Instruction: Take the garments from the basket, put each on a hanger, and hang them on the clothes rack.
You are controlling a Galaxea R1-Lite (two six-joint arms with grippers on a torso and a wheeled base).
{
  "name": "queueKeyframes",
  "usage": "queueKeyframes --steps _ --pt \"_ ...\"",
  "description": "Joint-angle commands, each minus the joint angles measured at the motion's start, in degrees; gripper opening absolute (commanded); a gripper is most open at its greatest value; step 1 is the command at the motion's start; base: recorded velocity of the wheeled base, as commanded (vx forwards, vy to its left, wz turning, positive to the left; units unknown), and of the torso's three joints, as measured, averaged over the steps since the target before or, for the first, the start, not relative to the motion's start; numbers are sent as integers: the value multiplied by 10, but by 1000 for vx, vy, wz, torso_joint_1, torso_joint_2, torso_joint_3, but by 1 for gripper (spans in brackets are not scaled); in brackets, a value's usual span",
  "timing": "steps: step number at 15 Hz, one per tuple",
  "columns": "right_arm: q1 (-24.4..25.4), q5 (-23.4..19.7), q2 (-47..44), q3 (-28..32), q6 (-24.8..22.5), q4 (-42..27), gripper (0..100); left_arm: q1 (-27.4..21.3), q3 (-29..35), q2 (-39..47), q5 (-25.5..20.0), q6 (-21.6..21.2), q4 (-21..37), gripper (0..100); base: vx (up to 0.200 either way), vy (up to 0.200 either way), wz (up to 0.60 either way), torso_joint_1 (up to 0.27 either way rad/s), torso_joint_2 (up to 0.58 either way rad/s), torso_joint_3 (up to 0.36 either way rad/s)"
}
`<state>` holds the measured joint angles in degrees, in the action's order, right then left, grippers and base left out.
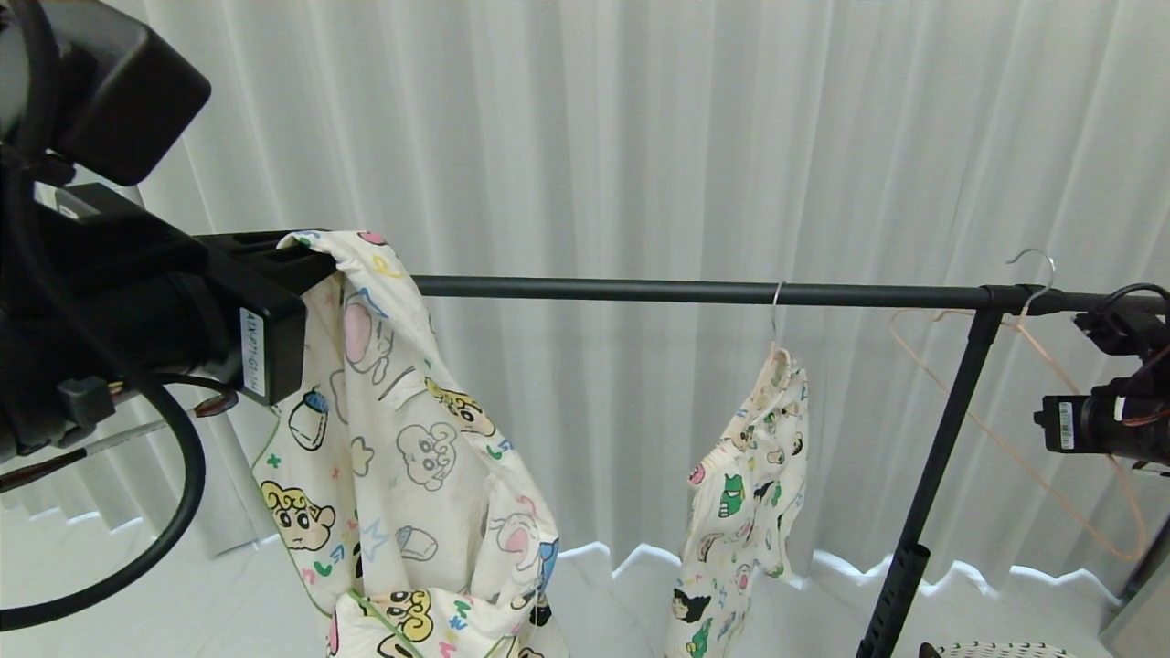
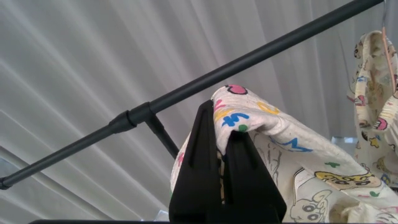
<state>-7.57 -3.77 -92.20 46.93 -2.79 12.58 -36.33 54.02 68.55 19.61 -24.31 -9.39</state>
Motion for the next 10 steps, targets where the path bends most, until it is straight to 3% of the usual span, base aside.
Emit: queueKeyframes --steps 1,3,10 --pt "0 0 57 -35 0 -4 0 0 0 -2 1 0 1 0 0 0 0 0 0 0" --pt "0 0 100 -76 3 -3 0 1 0 -1 1 -16 0 0 0 0 0 0 0 0" --pt "2 1 264 -196 5 -13 0 4 -19 0 12 -26 -16 0 -200 0 0 0 2 4"
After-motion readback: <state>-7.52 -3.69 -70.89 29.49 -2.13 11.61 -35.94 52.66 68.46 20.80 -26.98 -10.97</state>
